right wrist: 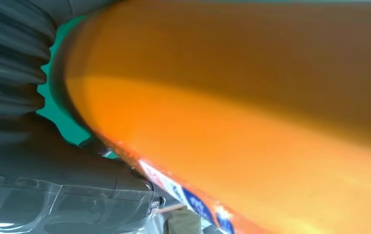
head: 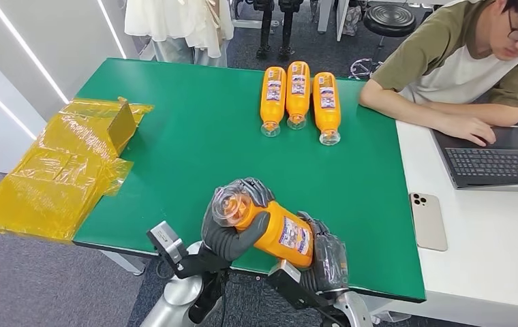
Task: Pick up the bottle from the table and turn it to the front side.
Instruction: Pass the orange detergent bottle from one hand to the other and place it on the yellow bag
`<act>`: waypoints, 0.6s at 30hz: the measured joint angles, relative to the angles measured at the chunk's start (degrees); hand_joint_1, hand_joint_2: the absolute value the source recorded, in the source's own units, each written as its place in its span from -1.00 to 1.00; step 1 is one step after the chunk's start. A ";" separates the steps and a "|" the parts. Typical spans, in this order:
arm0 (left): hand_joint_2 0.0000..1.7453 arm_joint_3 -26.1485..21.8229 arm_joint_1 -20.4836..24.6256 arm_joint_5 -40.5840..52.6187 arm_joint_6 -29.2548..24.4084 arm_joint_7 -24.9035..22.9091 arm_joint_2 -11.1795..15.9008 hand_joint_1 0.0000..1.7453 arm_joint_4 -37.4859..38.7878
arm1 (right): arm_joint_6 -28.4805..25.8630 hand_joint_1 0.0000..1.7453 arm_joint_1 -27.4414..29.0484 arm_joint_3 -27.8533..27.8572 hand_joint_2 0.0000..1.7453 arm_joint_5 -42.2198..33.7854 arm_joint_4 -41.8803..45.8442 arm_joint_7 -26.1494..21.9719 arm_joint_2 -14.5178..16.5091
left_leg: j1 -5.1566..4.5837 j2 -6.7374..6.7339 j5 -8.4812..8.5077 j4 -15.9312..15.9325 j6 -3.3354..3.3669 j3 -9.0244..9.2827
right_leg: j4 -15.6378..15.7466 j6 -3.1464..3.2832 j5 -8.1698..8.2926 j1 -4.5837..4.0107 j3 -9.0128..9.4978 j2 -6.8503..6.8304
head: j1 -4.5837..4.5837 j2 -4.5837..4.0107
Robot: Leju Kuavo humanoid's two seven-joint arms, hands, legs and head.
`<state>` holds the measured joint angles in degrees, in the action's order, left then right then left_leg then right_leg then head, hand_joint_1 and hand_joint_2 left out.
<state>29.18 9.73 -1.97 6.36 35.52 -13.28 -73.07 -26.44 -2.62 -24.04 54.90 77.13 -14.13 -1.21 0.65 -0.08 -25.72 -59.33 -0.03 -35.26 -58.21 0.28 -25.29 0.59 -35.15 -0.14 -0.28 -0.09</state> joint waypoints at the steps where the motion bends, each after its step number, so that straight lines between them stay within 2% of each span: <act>1: 1.00 0.00 0.00 0.26 -0.08 -0.06 0.01 1.00 -0.02 | -0.97 -1.00 0.37 0.01 1.00 -1.02 0.07 -0.82 0.07 | 0.00 0.00 0.00 0.00 0.00 -0.01 | 0.00 0.00 0.00 0.00 0.00 -0.01 | 0.00 0.00; 7: 1.00 -0.27 0.09 3.51 -3.51 -0.02 0.05 1.00 -0.59 | -8.43 -1.00 1.61 -0.04 1.00 -9.80 0.71 -7.54 1.28 | 0.00 0.01 0.00 0.01 0.00 -0.03 | -0.01 0.00 0.00 0.00 0.00 -0.06 | 0.00 0.00; 11: 1.00 -0.85 0.45 15.22 -14.20 -1.84 0.19 1.00 -1.07 | -12.58 -1.00 2.13 -0.70 1.00 -13.99 3.90 -13.29 2.34 | 0.00 -0.03 0.00 0.02 -0.01 -0.03 | -0.03 0.02 0.01 0.00 -0.06 -0.01 | 0.00 0.00; 15: 1.00 -2.27 2.33 29.86 -24.88 -5.69 0.57 1.00 -0.78 | -12.69 -1.00 3.54 -0.61 1.00 -15.78 7.89 -18.67 3.83 | 0.01 0.01 0.01 0.02 -0.01 -0.06 | -0.04 0.03 0.01 -0.01 -0.07 -0.06 | -0.01 0.00; 18: 1.00 -3.58 4.71 39.43 -31.40 -7.97 1.56 1.00 0.88 | -12.70 -1.00 4.28 -0.14 1.00 -14.88 10.12 -20.24 4.68 | 0.01 0.00 0.01 0.02 -0.01 -0.06 | -0.05 0.03 0.02 -0.01 -0.07 -0.05 | -0.01 0.00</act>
<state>25.60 14.45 37.46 -25.05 27.56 -11.72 -72.19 -39.15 1.66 -24.18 40.02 87.25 -34.36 3.47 0.66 -0.08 -25.71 -59.31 -0.04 -35.32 -58.26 0.31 -25.27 0.58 -35.22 -0.19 -0.29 -0.09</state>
